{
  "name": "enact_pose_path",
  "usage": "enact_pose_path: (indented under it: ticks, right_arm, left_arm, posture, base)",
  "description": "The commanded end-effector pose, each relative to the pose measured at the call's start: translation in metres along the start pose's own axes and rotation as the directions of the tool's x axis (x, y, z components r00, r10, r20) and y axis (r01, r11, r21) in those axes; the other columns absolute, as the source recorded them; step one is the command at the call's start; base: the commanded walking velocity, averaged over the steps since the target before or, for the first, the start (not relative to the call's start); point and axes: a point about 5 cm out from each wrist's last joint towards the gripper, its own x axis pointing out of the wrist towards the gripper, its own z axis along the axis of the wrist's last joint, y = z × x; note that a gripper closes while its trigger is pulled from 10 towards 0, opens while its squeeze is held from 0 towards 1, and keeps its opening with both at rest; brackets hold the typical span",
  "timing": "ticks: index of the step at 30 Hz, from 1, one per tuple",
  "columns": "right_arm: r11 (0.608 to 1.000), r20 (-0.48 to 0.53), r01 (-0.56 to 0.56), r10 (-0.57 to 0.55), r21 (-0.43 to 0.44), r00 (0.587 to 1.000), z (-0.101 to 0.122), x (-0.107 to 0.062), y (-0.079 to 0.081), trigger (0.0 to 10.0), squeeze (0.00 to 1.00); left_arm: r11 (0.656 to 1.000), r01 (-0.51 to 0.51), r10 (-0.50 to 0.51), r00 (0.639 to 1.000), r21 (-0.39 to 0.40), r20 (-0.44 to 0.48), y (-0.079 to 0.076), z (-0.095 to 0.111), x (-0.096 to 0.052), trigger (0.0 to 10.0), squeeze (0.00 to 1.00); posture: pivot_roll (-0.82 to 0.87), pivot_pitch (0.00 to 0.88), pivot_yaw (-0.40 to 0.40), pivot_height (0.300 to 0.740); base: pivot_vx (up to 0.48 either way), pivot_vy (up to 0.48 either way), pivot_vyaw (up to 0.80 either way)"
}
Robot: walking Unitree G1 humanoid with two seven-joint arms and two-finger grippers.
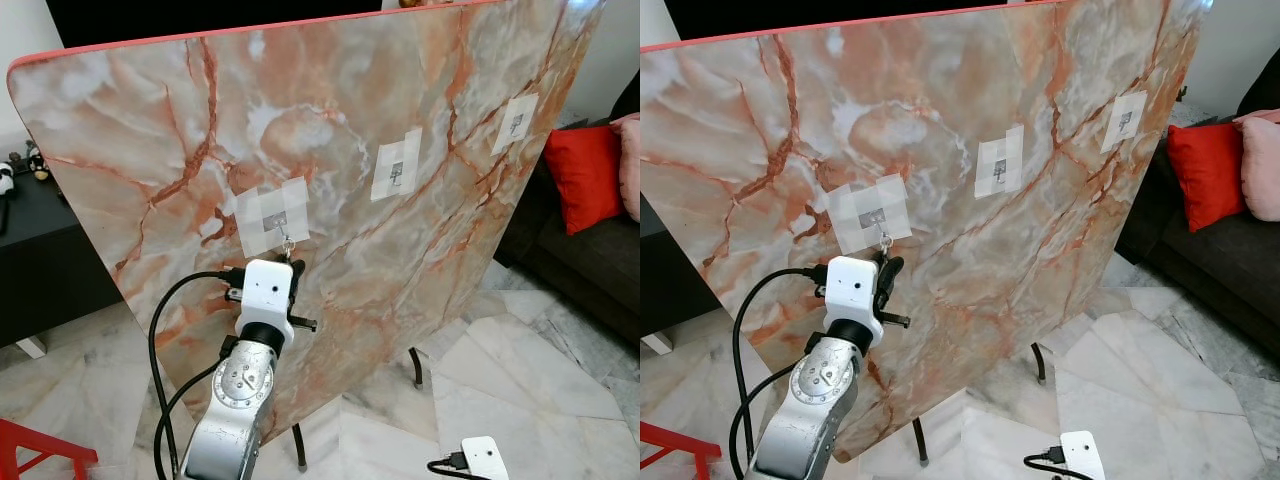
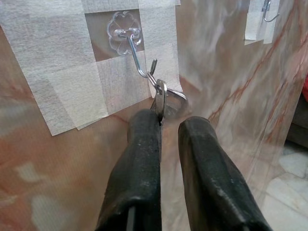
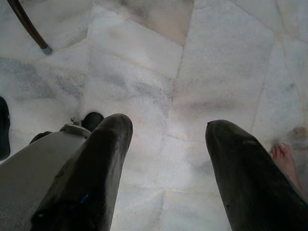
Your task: Hang keys on a hook
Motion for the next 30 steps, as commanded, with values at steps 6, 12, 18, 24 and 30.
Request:
enact_pose_path:
  ticks: [6, 12, 18, 24, 30]
  right_arm:
    - [1.000, 0.006, 0.007, -0.007, 0.008, 1.000, 0.000, 0.000, -0.001, 10.0, 0.00]
    - [1.000, 0.006, 0.008, -0.008, 0.011, 1.000, 0.000, 0.000, -0.001, 10.0, 0.00]
    - [1.000, 0.006, 0.013, -0.013, 0.016, 1.000, 0.000, 0.000, -0.002, 10.0, 0.00]
    - [1.000, 0.006, 0.018, -0.018, 0.021, 1.000, 0.000, 0.000, -0.002, 10.0, 0.00]
    - [0.999, 0.007, 0.020, -0.021, 0.027, 1.000, 0.001, 0.000, -0.001, 10.0, 0.00]
  left_arm:
    - [1.000, 0.022, -0.022, 1.000, 0.019, 0.009, 0.001, 0.005, -0.003, 10.0, 1.00]
    - [0.999, 0.001, -0.002, 1.000, 0.046, 0.017, 0.016, 0.008, -0.011, 10.0, 1.00]
    - [0.984, -0.154, 0.158, 0.987, 0.087, -0.039, 0.071, -0.007, -0.034, 10.0, 1.00]
    - [0.947, -0.291, 0.312, 0.936, 0.138, -0.165, 0.123, -0.042, -0.061, 10.0, 0.00]
    - [0.976, -0.177, 0.205, 0.944, 0.124, -0.259, 0.124, -0.068, -0.087, 10.0, 0.00]
  posture:
    - [0.03, 0.000, -0.083, 0.740]
    - [0.03, 0.000, -0.082, 0.740]
    - [0.04, 0.000, -0.079, 0.740]
    - [0.05, 0.000, -0.078, 0.740]
    - [0.04, 0.000, -0.074, 0.740]
  base:
    - [0.000, 0.000, 0.00]
    - [0.000, 0.000, 0.00]
    - [0.000, 0.000, 0.00]
    - [0.000, 0.000, 0.00]
    - [0.000, 0.000, 0.00]
